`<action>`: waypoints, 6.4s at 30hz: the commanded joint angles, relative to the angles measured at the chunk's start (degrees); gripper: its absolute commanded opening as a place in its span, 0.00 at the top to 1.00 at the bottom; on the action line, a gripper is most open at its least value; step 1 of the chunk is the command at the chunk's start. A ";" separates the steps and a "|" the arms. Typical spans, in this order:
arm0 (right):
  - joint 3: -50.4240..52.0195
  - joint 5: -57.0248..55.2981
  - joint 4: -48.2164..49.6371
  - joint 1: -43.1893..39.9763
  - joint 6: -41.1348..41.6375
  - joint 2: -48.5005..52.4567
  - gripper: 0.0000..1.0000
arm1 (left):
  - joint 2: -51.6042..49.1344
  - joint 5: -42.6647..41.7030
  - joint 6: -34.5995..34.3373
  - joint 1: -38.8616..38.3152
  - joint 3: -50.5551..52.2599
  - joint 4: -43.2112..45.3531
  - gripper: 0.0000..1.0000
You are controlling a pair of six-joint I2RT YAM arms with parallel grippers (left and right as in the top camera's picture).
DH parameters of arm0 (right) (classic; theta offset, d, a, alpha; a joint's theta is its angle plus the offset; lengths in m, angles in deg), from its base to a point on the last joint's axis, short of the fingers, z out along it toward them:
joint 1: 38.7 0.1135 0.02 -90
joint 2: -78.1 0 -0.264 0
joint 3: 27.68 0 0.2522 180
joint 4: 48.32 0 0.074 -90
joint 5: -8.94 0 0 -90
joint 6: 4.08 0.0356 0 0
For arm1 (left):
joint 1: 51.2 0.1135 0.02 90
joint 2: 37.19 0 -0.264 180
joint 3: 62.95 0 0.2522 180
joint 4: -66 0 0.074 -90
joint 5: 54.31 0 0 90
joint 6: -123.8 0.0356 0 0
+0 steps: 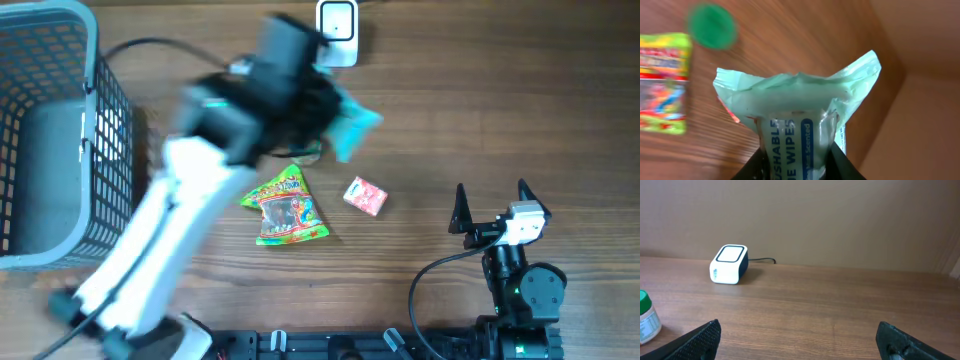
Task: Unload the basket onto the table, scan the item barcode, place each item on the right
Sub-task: 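Lift the wipes pack out and set it right of the red-white box, then reach the left gripper into the basket and grasp the white-blue box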
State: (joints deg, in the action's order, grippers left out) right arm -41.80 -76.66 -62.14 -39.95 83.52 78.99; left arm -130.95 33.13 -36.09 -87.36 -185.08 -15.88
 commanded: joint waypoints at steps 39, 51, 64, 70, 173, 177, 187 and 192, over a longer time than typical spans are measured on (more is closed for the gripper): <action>0.07 -0.55 0.13 -0.22 0.94 -0.24 0.00 | 8.31 19.39 17.05 38.93 -17.64 -12.31 0.00; 0.04 -0.55 0.13 -0.22 0.94 -0.20 0.00 | -0.31 -5.09 23.19 72.83 -5.70 -12.96 0.00; 0.04 -0.55 0.15 -0.22 0.92 -0.09 0.00 | -3.87 -11.98 21.35 75.65 41.22 29.81 0.56; 0.04 -0.55 0.15 -0.22 0.94 -0.09 0.00 | -3.93 -11.93 21.03 75.21 51.08 42.88 0.96; 0.04 -0.55 0.15 -0.22 0.92 -0.09 0.01 | -27.67 -19.52 107.14 68.59 37.33 65.09 0.00; 0.04 -0.55 0.13 -0.22 0.94 -0.09 0.00 | -27.78 -19.47 106.86 68.70 37.33 64.15 0.00; 0.04 -0.55 0.13 -0.22 0.94 -0.09 0.00 | -28.02 -19.50 103.27 68.74 39.08 62.29 0.04; 0.04 -0.55 0.15 -0.22 0.94 -0.09 0.00 | -28.02 -19.47 103.25 68.81 39.08 61.61 0.35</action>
State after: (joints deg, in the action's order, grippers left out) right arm -41.80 -76.66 -62.11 -39.93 83.52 79.01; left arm -155.51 13.43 66.53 -18.10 -148.50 47.60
